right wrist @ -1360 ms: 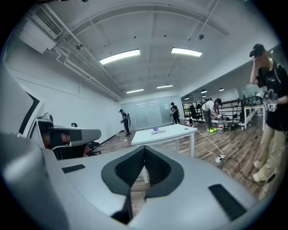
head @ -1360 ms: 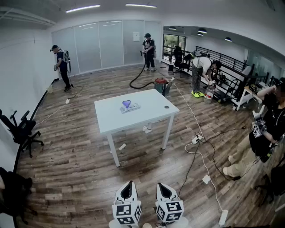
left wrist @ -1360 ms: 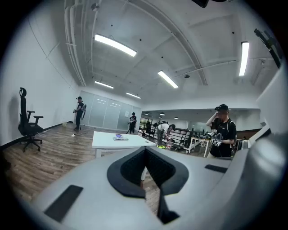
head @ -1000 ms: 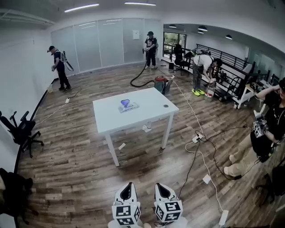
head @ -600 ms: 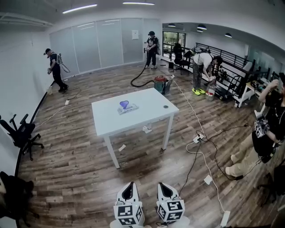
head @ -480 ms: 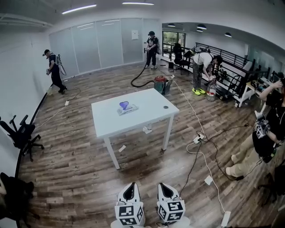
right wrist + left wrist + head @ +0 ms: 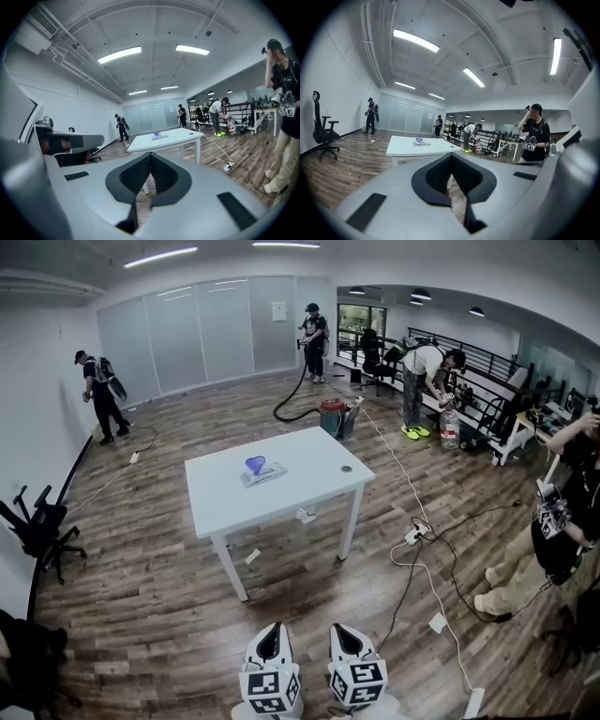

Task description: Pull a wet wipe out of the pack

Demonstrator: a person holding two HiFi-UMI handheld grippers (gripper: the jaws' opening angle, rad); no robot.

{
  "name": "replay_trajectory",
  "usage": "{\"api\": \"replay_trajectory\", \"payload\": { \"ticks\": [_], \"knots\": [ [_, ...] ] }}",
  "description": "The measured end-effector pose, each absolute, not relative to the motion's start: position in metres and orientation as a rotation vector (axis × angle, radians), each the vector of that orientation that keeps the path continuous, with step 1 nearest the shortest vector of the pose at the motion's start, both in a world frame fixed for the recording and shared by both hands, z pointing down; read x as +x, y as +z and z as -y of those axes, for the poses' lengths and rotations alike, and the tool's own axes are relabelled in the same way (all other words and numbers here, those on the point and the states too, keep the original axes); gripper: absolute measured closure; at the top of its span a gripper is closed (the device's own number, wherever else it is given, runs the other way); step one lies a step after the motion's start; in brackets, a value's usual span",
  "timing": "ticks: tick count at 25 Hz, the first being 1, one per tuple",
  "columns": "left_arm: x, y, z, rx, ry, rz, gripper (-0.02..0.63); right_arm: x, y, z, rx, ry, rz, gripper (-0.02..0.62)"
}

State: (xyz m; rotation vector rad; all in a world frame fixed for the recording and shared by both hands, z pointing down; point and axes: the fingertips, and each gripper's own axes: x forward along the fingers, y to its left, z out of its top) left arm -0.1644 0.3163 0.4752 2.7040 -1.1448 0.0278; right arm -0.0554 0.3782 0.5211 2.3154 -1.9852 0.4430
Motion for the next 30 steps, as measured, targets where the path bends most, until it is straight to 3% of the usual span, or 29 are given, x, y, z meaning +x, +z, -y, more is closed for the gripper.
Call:
{"api": "replay_trajectory", "payload": {
  "ticks": [30],
  "knots": [
    [-0.121,0.471,-0.118,2.692,0.053,1.116,0.609,-0.014,0.509,-0.168,2.344,0.462,2.011,0.586]
  ]
}}
